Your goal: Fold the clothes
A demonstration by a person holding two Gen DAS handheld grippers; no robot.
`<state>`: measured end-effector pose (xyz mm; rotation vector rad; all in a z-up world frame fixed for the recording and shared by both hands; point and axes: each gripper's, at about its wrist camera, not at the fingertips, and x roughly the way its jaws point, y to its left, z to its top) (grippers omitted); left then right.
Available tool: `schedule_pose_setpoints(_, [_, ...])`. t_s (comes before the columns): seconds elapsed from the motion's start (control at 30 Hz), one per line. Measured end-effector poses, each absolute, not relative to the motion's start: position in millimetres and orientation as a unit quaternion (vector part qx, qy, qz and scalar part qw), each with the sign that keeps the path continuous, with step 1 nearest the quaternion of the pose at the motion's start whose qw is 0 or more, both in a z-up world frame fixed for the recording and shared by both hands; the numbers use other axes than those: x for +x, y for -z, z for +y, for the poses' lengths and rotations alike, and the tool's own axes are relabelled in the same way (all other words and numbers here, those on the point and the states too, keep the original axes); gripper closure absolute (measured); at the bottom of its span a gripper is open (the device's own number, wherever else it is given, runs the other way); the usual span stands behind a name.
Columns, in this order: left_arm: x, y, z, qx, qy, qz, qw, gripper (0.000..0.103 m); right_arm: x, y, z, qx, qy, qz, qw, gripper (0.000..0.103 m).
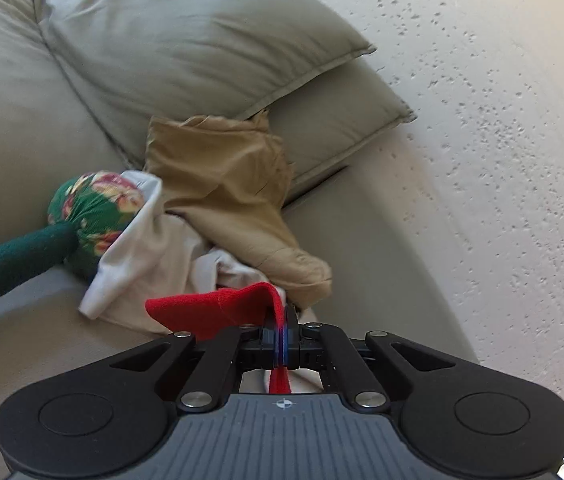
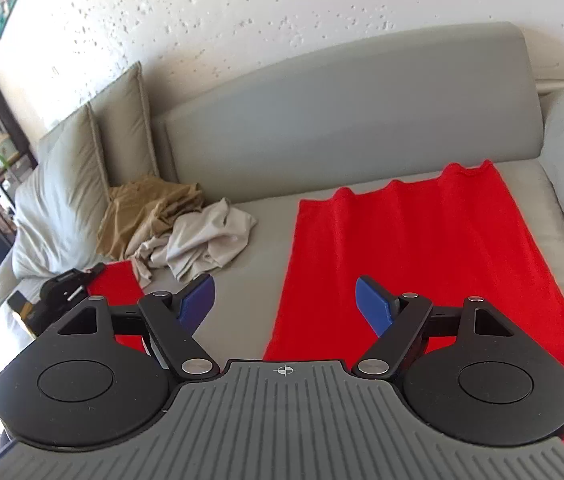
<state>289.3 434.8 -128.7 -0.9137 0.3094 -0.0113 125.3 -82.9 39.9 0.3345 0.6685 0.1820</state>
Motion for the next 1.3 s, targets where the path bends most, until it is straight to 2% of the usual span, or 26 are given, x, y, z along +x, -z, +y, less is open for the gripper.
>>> schedule_pose_setpoints(0.17, [288.7, 160.8, 447.5, -0.459, -0.043, 0.179, 0.869, 0.103, 128.6, -32.2, -81.4, 0.157, -0.092, 0.340, 0.922, 0.024])
schedule_pose_setpoints(0.2, [287.6, 161.4, 449.6, -0.464, -0.058, 0.181, 0.865, 0.093, 129.2, -30.7, -81.7, 0.157, -0.092, 0.343, 0.921, 0.024])
schedule_pose_setpoints(0.23, [287.0, 160.7, 450.7, -0.463, -0.075, 0.187, 0.863, 0.076, 129.7, -29.0, -83.3, 0.161, -0.092, 0.347, 0.919, 0.024])
schedule_pose_setpoints(0.33, [288.3, 153.2, 448.6, -0.437, -0.108, 0.223, 0.865, 0.058, 129.9, -24.9, -88.2, 0.174, -0.093, 0.356, 0.913, 0.024])
schedule_pose_setpoints(0.43, [284.1, 139.9, 442.7, -0.416, -0.137, 0.264, 0.859, 0.055, 126.1, -26.3, -94.0, 0.188, -0.099, 0.356, 0.910, 0.024])
schedule_pose_setpoints(0.5, [274.4, 127.1, 435.0, -0.412, -0.162, 0.281, 0.852, 0.044, 118.0, -32.2, -100.2, 0.195, -0.106, 0.346, 0.911, 0.024])
schedule_pose_setpoints(0.57, [261.5, 113.1, 421.6, -0.395, -0.186, 0.302, 0.847, 0.039, 109.5, -38.2, -106.7, 0.203, -0.112, 0.336, 0.913, 0.024])
schedule_pose_setpoints(0.67, [234.2, 100.1, 387.2, -0.356, -0.182, 0.341, 0.851, 0.040, 88.7, -51.4, -122.6, 0.220, -0.122, 0.318, 0.914, 0.022])
schedule_pose_setpoints(0.77, [201.0, 104.7, 352.9, -0.359, -0.159, 0.378, 0.839, 0.042, 63.5, -64.7, -141.8, 0.234, -0.134, 0.298, 0.916, 0.020])
schedule_pose_setpoints(0.9, [167.6, 110.0, 323.9, -0.427, -0.101, 0.393, 0.808, 0.049, 30.3, -77.4, -166.2, 0.258, -0.148, 0.283, 0.912, 0.020])
schedule_pose_setpoints(1.1, [125.6, 135.0, 288.6, -0.500, -0.037, 0.406, 0.764, 0.050, -14.0, -83.6, -182.9, 0.235, -0.171, 0.277, 0.916, 0.018])
schedule_pose_setpoints(1.13, [124.8, 137.3, 288.2, -0.501, -0.044, 0.401, 0.766, 0.054, -19.1, -81.7, -184.8, 0.230, -0.171, 0.276, 0.917, 0.018])
schedule_pose_setpoints(1.27, [129.1, 149.7, 297.5, -0.538, -0.052, 0.381, 0.750, 0.058, -27.0, -65.7, -193.9, 0.247, -0.169, 0.285, 0.910, 0.018])
schedule_pose_setpoints(1.3, [130.8, 152.6, 300.6, -0.546, -0.056, 0.377, 0.746, 0.065, -26.9, -61.8, -196.7, 0.262, -0.175, 0.289, 0.904, 0.018])
